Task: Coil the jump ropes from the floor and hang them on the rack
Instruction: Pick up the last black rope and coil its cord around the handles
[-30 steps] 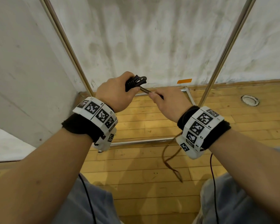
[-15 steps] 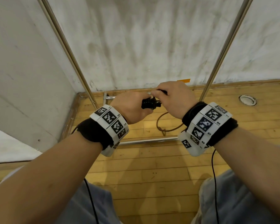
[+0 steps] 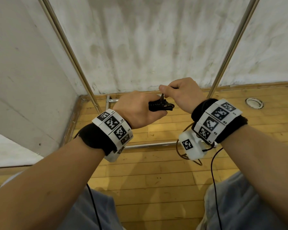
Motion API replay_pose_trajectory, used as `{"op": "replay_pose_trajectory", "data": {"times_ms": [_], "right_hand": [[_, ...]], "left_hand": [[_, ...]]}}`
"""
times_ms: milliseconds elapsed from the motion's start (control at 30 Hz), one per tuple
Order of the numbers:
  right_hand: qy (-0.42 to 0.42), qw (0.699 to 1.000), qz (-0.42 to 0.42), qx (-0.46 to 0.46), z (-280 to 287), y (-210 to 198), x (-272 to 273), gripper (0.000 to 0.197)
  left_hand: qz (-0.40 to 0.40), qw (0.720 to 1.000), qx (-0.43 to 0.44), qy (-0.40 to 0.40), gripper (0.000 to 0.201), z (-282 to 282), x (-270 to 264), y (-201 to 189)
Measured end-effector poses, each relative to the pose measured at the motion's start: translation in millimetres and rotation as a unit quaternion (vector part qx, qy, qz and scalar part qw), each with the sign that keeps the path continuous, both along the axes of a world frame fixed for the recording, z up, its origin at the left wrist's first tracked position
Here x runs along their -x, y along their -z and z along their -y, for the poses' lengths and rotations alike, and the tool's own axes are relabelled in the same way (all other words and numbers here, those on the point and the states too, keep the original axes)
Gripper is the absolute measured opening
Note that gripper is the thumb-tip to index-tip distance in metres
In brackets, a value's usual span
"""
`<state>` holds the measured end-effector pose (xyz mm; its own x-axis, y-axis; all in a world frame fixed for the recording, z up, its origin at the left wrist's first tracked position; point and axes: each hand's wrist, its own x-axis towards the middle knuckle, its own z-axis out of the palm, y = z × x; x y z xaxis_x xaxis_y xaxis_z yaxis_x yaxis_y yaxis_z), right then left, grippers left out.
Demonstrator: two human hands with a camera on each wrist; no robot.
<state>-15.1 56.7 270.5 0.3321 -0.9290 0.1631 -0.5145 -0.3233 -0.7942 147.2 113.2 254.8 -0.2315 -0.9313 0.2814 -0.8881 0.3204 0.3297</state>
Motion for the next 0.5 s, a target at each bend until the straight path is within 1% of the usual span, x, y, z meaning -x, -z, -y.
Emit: {"op": "replay_pose_trajectory", "data": {"times_ms": [100,167,233,367,400,433,467,500], "right_hand": [[-0.025,0.995,0.054,-0.076,1,-3,3,0.031],[-0.041,0.985,0.118,-0.123,4,-4,4,0.027],[-0.057,0.970,0.177,-0.158,6,-2,5,0.023],[-0.071,0.947,0.246,-0.196,3,8,-4,0.029],[-0.063,0.943,0.256,-0.201,2,9,-7,0.029],[-0.048,0.948,0.249,-0.190,1,11,-10,0.028],[-0.032,0.961,0.222,-0.160,-1,12,-12,0.029],[-0.019,0.978,0.177,-0.111,-4,13,-15,0.031]], "left_hand": [[-0.032,0.999,-0.008,0.006,0.024,-3,0,-4],[-0.070,0.997,-0.024,0.004,0.025,-4,1,-7],[-0.131,0.990,-0.042,-0.001,0.027,-5,4,-9],[-0.250,0.966,-0.058,-0.032,0.030,-5,9,-15],[-0.265,0.962,-0.060,-0.038,0.028,-5,10,-16],[-0.271,0.960,-0.056,-0.047,0.025,-5,10,-17],[-0.274,0.959,-0.050,-0.059,0.021,-5,10,-17],[-0.278,0.957,-0.043,-0.075,0.021,-3,9,-17]]}}
